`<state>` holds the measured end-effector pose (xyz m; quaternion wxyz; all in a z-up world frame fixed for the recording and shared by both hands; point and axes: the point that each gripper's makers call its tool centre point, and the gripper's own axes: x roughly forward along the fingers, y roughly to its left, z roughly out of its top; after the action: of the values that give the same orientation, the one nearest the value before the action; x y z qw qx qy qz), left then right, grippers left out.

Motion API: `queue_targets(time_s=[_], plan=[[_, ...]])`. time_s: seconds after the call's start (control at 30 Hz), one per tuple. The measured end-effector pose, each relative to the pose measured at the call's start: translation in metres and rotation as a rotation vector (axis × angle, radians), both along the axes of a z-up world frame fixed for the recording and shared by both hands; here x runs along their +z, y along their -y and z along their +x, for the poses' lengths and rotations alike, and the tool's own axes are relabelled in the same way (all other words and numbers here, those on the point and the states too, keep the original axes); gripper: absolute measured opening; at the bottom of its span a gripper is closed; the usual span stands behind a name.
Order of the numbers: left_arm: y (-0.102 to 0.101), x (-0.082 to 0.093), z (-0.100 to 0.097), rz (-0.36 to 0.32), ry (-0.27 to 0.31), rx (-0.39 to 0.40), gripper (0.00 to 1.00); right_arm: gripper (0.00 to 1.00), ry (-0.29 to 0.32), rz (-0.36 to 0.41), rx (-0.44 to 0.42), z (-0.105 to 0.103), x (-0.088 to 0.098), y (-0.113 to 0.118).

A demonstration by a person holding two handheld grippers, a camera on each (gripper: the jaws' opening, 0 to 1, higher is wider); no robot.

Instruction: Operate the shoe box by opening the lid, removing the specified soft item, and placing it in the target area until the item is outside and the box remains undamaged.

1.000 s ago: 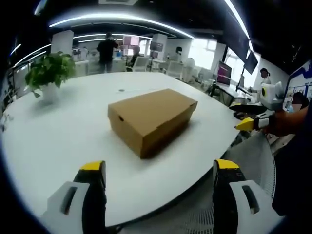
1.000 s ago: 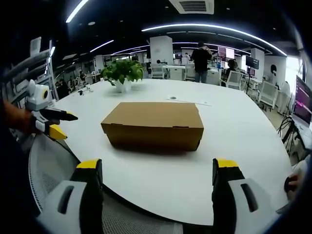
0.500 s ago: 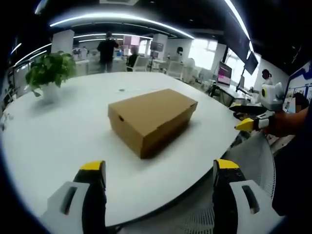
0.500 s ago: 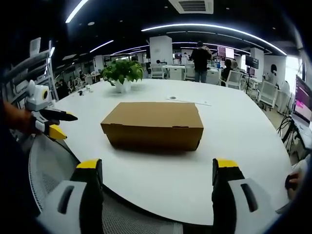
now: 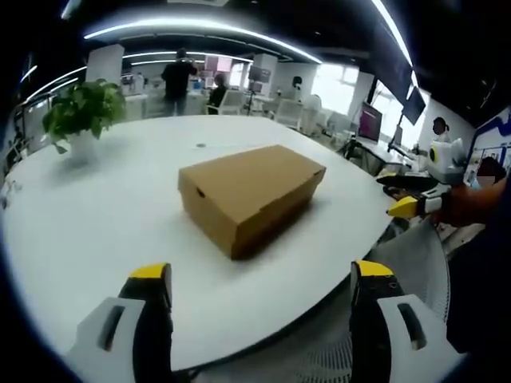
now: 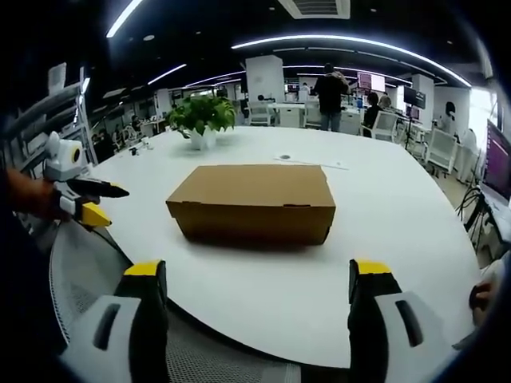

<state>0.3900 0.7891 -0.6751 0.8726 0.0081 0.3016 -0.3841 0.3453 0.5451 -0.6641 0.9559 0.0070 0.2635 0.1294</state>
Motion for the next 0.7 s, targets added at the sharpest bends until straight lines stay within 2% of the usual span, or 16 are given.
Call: queue_targets(time_s=[0.17, 0.4, 0.6, 0.7], plan=[[0.001, -0.002, 0.009, 0.008, -0.014, 0.0, 0.95, 0.9, -0.012, -0.013, 0.019, 0.004, 0.0, -0.002], [0.009, 0.0, 0.033, 0.02, -0.005, 0.0, 0.95, 0.89, -0.015, -0.028, 0.047, 0.029, -0.001, 0.012], [0.022, -0.002, 0.059, 0.022, -0.015, 0.001, 0.94, 0.87, -0.034, -0.014, 0.015, 0.067, -0.005, 0.038], [0.029, -0.006, 0.071, 0.029, -0.024, 0.0, 0.93, 0.86, -0.041, 0.004, 0.012, 0.088, -0.005, 0.043]])
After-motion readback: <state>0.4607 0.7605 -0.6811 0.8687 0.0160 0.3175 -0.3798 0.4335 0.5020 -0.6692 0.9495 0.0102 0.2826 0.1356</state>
